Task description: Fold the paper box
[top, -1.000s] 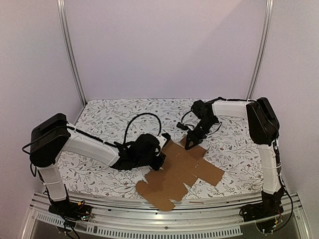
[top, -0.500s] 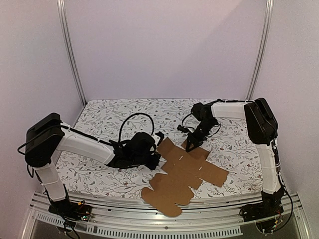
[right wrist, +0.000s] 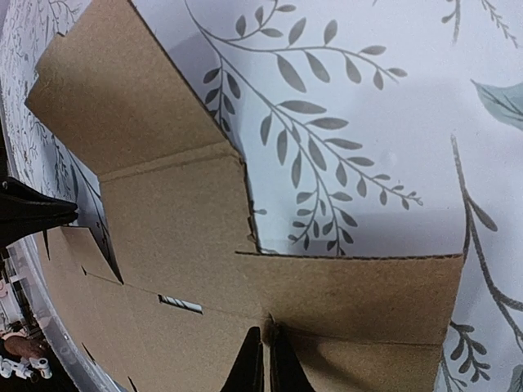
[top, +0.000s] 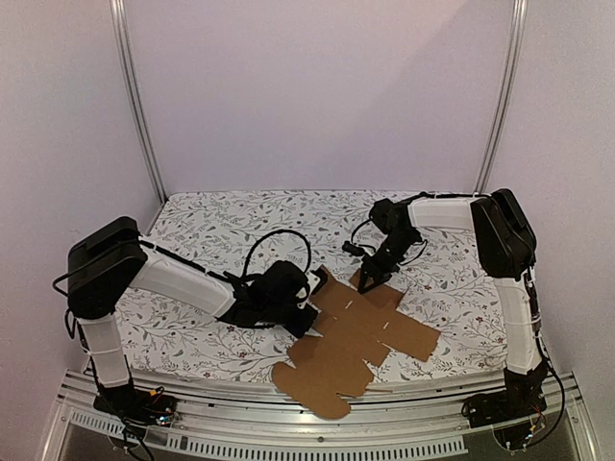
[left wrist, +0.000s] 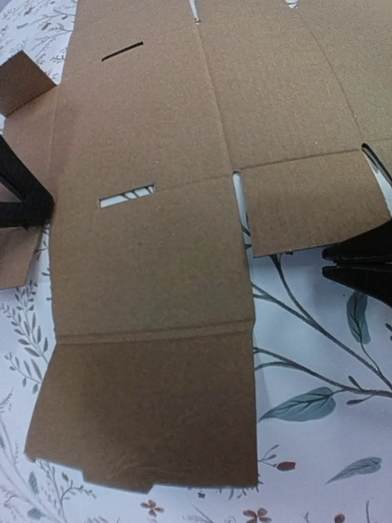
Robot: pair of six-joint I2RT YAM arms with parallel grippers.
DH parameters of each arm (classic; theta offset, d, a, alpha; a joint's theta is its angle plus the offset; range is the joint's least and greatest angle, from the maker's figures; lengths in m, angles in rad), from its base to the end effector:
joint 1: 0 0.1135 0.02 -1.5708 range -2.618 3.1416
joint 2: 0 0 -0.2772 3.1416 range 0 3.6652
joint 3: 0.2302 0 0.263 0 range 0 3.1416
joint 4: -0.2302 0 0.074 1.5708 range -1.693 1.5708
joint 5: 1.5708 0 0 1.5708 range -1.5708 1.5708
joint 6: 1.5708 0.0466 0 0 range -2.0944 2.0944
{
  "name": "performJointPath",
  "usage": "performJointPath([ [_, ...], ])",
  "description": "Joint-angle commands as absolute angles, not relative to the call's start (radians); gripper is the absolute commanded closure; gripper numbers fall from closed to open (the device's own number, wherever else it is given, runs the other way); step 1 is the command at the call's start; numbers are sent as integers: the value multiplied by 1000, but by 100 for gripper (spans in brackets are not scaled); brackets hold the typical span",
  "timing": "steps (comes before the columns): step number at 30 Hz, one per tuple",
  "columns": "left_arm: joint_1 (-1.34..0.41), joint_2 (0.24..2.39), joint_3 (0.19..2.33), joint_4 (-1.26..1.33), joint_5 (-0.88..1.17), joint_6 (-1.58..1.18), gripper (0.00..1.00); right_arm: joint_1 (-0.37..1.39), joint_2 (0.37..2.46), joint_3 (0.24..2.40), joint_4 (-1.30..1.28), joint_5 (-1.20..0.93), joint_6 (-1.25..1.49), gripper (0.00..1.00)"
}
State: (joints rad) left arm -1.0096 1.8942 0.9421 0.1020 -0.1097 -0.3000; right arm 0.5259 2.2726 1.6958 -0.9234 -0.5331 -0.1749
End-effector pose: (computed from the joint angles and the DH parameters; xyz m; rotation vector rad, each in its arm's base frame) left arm 0.2092 -0.3231 0.1121 0.8093 2.3314 -0.4588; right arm 0.3811 0.2486 0.1220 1.0587 -2.8125 -0.8264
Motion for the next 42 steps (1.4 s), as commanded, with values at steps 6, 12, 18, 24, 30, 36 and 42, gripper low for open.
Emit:
performJointPath([
  [6, -1023, 1914, 996, 123, 67, -277, 100, 534, 2336, 1644, -921, -462, -157, 97],
  [12, -1050, 1958, 1034, 154, 123, -297, 100, 534, 2345, 1646, -920, -458, -152, 97],
  [18, -1074, 1988, 1066, 152, 100, -319, 97, 535, 2350, 1644, -922, -472, -153, 97],
  [24, -1075, 1858, 1035, 33, -97, -440, 57, 533, 2223, 1652, -937, -484, -172, 86],
  [30, -1073, 1802, 973, 10, -104, -525, 44, 527, 2000, 1609, -950, -517, -257, 71],
  [36, -1058, 1880, 979, 41, -22, -614, 46, 527, 1848, 1459, -953, -420, -409, 66],
  [42, -1027, 1939, 965, 122, 73, -678, 47, 538, 1728, 1299, -939, -477, -452, 64],
])
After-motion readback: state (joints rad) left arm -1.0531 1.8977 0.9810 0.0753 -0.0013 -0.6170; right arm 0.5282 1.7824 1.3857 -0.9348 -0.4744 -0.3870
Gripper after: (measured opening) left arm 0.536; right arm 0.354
